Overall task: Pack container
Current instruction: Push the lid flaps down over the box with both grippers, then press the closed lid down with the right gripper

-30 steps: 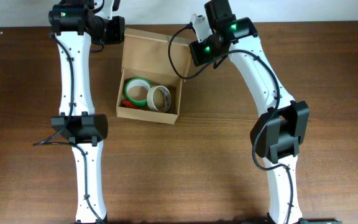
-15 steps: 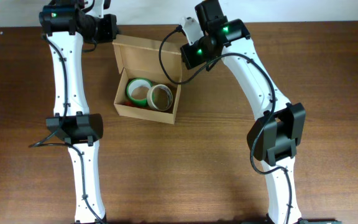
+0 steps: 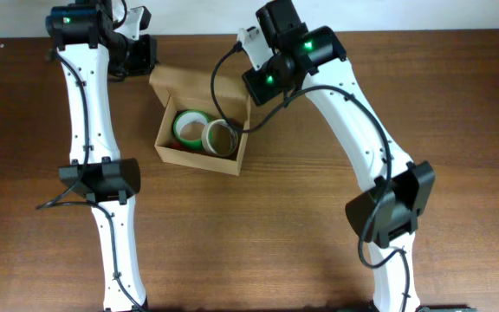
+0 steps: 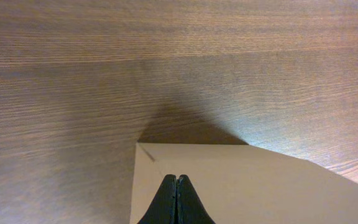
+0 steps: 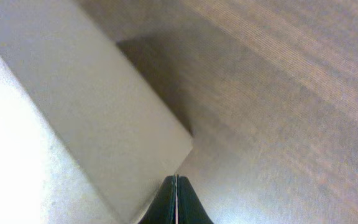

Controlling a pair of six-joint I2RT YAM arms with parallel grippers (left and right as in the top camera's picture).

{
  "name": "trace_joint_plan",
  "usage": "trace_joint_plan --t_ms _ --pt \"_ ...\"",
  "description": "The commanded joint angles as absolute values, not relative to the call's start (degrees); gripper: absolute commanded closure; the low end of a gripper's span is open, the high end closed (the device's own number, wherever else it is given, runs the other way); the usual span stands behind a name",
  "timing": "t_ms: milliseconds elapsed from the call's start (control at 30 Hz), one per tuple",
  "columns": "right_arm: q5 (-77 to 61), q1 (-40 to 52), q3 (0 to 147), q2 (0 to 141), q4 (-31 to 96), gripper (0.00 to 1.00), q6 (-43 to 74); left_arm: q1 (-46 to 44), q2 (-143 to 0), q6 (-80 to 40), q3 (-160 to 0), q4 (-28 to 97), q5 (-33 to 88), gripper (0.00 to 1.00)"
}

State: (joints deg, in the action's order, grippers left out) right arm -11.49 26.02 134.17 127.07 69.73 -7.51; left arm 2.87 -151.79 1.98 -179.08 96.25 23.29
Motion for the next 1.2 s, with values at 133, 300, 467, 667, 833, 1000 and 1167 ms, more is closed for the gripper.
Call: trace_joint_plan --t_ms 133,300,467,667,833,1000,1167 --pt "-9.41 27.88 135.35 124.95 76.6 0.96 -6.81 2.24 -139.61 3.03 -178.98 96.66 15.16 0.98" --pt "-9.08 29.32 135.33 124.31 78.28 0.96 -6.83 2.15 -135.41 3.03 -178.93 96.68 15.11 0.98" --pt "-4.32 31.59 135.33 123.02 79.29 0.96 -6.79 1.13 -129.43 2.17 -172.29 96.68 9.32 0.99" --pt "-3.81 32.99 135.33 122.98 81.71 0.96 -5.48 -1.85 -123.57 2.2 -157.27 96.68 7.51 0.98" --pt "-3.79 33.08 135.33 123.15 81.49 0.96 -5.52 -5.21 -123.07 2.28 -146.54 96.66 7.35 0.98" --pt "-3.88 33.08 135.17 124.27 79.72 0.96 -6.07 -6.22 -123.07 2.22 -136.97 93.8 4.56 0.98" --pt "-5.93 33.08 135.17 127.44 79.07 0.96 -6.85 -5.76 -123.07 2.24 -131.28 90.32 3.53 0.98"
